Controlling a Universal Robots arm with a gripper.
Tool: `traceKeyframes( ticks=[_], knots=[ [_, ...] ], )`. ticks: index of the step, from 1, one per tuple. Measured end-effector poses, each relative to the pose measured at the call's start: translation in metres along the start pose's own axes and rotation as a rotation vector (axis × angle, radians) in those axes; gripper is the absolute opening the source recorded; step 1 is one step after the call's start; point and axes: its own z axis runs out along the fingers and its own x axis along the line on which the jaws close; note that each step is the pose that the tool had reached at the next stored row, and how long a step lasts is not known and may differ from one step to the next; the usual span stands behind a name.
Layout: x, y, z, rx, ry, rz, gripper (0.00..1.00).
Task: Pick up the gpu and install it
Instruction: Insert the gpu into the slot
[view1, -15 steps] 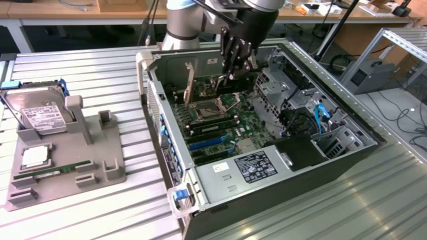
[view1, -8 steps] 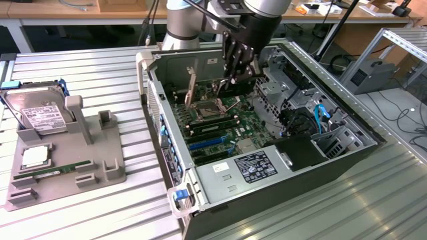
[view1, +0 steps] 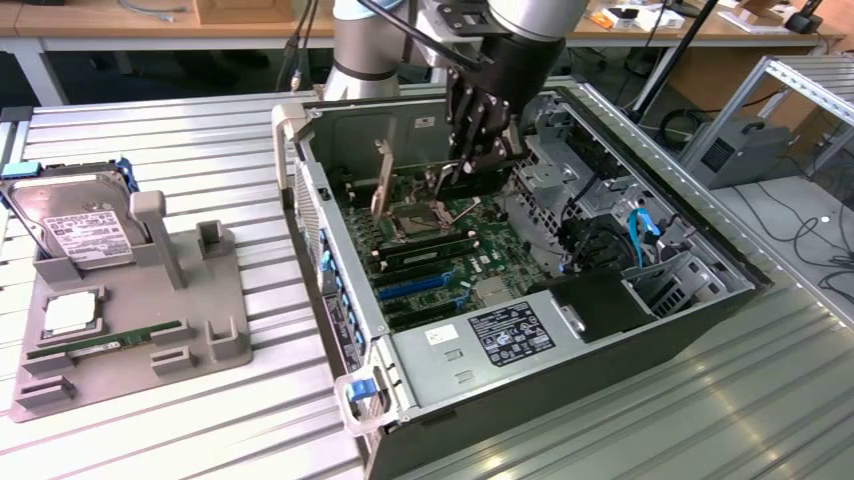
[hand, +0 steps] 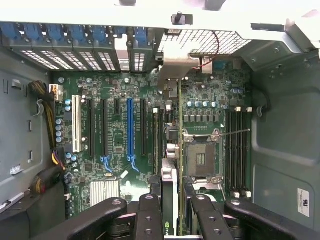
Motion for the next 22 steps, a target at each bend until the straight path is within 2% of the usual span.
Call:
traceKeyframes(
  ticks=[22],
  knots=[
    [0.014, -0.0003, 0.0046, 0.0000, -0.0007, 0.000, 0.27]
  ],
)
